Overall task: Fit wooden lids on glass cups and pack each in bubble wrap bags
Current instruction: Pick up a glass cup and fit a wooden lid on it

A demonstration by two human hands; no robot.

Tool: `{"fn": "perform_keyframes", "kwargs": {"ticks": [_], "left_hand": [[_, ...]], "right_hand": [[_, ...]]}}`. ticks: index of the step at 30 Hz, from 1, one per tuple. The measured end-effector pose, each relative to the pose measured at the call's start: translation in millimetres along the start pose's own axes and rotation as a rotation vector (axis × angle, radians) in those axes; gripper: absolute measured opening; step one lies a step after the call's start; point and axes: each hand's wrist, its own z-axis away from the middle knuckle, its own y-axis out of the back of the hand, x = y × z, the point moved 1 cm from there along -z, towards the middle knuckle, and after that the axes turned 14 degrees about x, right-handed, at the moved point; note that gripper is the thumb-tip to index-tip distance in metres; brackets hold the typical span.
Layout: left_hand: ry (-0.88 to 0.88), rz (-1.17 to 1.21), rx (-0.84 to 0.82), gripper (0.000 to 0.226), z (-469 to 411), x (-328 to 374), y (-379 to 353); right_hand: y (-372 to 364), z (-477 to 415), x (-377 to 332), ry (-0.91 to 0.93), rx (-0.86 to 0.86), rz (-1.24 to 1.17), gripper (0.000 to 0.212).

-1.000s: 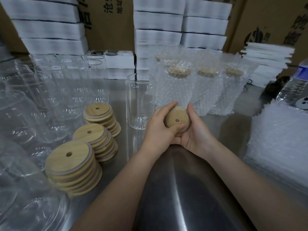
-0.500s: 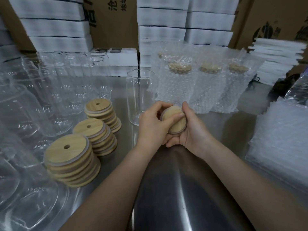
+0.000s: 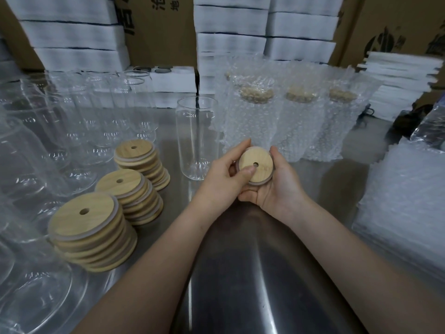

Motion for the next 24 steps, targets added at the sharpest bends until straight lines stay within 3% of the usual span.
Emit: {"fn": "perform_keyframes", "kwargs": {"ticks": [2,4,18,24], "left_hand": [[-0.012,-0.025,-0.039,0.076,0.4,-1.7,1.2],[-0.035,-0.057,-0.016,0.079,-0.3,-2.8,2.9],[-0.144,-0.079,0.199,0.047,-1.9,1.4,2.5],[-0.180,0.002,0.293,0.013,-1.1,1.8,0.7]], "right_hand": [[1.0,0.5,0.0,-0.005,-0.001,-0.022,0.075],[0.9,1.2,0.1,-0.002,-0.014,-0.008,0.070],[-6.6,5.7,3.0,0.118,-0.074,0.198,0.072],[-10.1,8.3,4.6,0.091,-0.136,0.179,0.077]]}}
